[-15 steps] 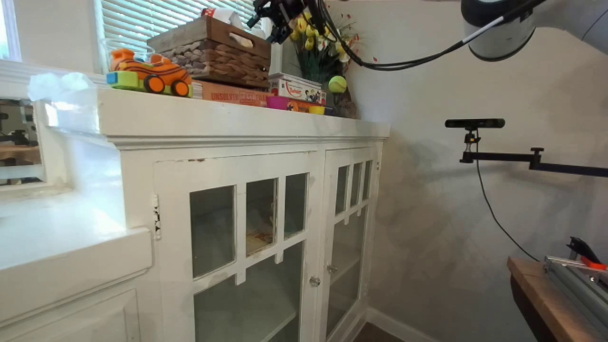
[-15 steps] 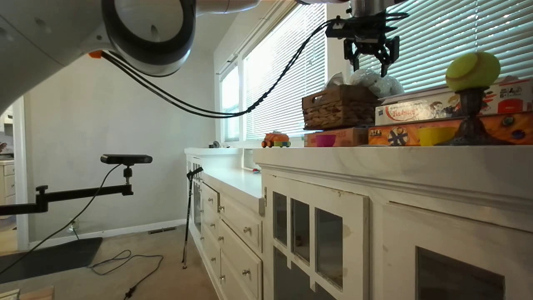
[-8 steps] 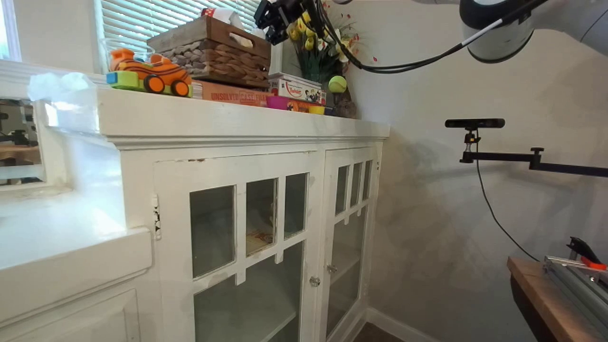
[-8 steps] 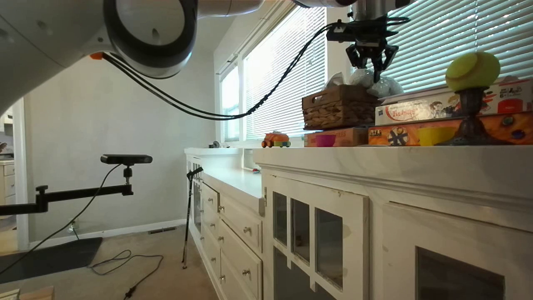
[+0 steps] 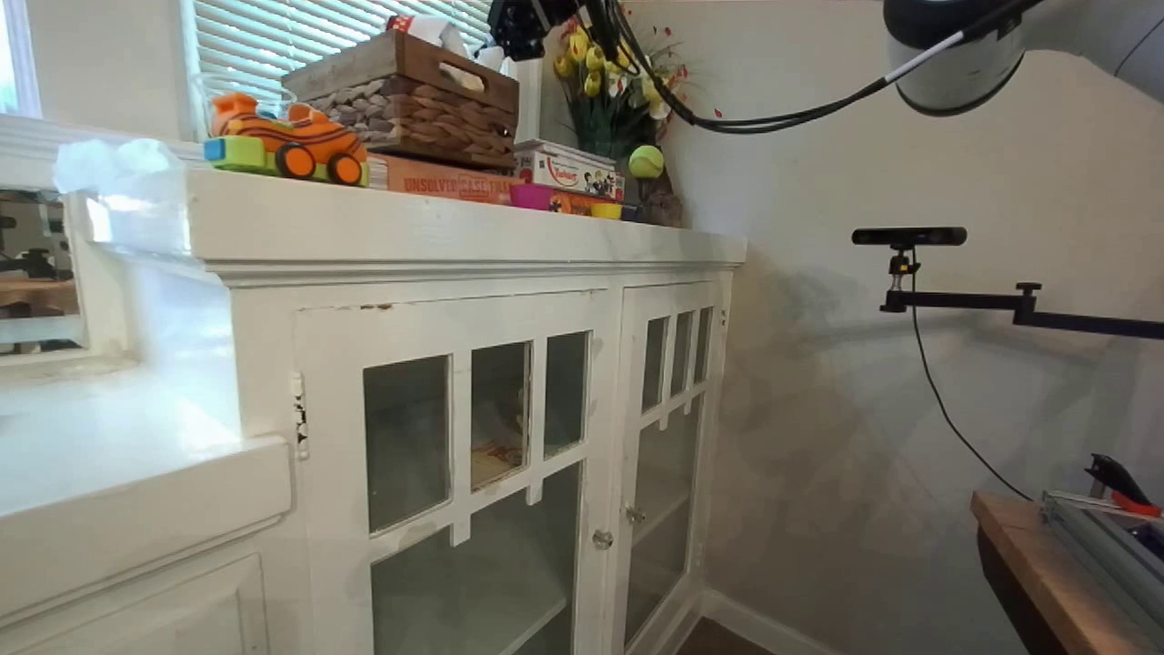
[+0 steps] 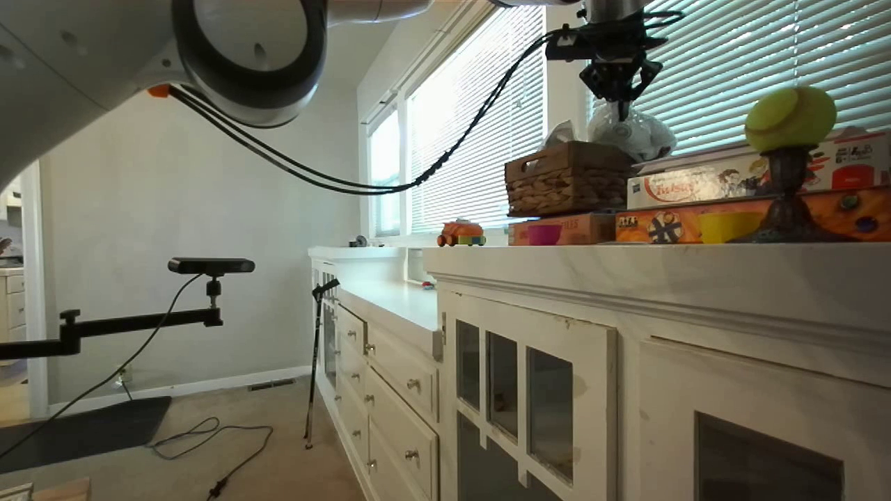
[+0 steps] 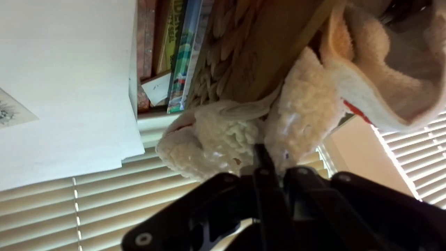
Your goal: Put the tennis ball on top of the candle holder then put the towel in the basket.
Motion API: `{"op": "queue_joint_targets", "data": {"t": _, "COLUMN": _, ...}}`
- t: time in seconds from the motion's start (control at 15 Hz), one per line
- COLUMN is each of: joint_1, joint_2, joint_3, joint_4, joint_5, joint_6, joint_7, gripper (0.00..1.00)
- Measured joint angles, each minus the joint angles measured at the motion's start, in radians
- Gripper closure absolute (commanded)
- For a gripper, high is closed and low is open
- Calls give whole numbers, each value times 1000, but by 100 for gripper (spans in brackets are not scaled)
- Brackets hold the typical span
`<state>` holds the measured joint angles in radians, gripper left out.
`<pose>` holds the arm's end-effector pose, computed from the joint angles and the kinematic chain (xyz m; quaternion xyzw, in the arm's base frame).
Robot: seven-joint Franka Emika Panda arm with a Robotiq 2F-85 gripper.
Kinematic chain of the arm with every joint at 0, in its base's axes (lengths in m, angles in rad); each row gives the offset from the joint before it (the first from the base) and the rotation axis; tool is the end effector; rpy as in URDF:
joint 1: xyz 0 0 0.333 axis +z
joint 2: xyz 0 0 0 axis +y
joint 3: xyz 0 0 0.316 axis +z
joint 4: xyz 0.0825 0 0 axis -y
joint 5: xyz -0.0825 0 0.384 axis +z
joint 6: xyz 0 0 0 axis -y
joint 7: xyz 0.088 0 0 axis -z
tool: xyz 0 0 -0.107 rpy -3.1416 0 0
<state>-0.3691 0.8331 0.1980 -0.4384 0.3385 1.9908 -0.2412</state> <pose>0.7369 -0.2052 0.6644 -0.9063 0.0321 -0.3954 0.1458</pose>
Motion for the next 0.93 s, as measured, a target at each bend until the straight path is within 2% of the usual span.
{"op": "queue_joint_targets", "data": {"t": 0.53, "joint_1": 57, "joint_2": -62, "joint_3": 32, "joint_4": 2, "joint_5": 0, "joint_6": 49, "joint_7": -158, "gripper": 98}}
{"op": "queue_joint_targets", "data": {"t": 0.93, "joint_1": 101, "joint_2": -67, "joint_3": 76, "joint_4": 1, "joint_5": 0, "joint_6": 49, "joint_7": -215, "gripper": 98}}
